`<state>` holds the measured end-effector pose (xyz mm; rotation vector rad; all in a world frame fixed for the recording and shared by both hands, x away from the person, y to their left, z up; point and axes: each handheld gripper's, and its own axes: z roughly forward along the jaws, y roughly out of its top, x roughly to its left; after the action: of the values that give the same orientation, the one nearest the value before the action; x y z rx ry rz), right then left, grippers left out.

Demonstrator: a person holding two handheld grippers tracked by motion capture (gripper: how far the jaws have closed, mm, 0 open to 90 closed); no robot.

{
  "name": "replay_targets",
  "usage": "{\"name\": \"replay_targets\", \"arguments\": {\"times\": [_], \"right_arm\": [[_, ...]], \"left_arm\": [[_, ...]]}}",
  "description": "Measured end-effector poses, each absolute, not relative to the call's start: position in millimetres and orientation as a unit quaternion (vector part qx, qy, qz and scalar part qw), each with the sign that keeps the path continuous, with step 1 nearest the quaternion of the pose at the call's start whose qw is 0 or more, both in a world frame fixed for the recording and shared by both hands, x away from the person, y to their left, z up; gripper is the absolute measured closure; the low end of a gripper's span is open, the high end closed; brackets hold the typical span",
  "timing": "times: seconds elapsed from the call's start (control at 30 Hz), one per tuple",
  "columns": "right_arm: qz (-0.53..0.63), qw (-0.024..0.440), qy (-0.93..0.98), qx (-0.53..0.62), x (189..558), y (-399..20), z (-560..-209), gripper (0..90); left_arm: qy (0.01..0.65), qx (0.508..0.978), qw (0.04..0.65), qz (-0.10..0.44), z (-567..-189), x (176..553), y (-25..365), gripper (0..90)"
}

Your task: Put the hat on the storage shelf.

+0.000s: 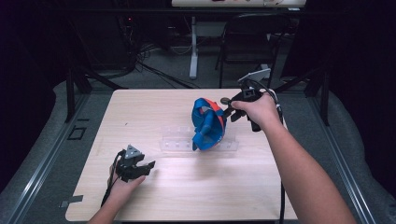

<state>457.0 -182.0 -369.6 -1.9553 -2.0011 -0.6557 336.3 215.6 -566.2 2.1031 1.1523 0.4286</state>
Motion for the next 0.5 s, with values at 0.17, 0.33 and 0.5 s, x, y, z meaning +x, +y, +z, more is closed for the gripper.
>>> {"name": "replay_targets", "arguments": {"times": [0.17,0.33,0.5], "right_arm": [[-0.225,0.145,-0.691,-0.672,447,-192,-385,61.5],[-0.229,0.143,-0.685,-0.677,439,-202,-397,61.7],[-0.239,0.148,-0.687,-0.670,420,-216,-421,60.9]], "left_arm": [[0.443,0.810,0.347,0.167,-567,336,215,43.5],[0.444,0.808,0.349,0.170,-567,336,215,43.5],[0.445,0.807,0.350,0.170,-566,336,215,43.4]]}}
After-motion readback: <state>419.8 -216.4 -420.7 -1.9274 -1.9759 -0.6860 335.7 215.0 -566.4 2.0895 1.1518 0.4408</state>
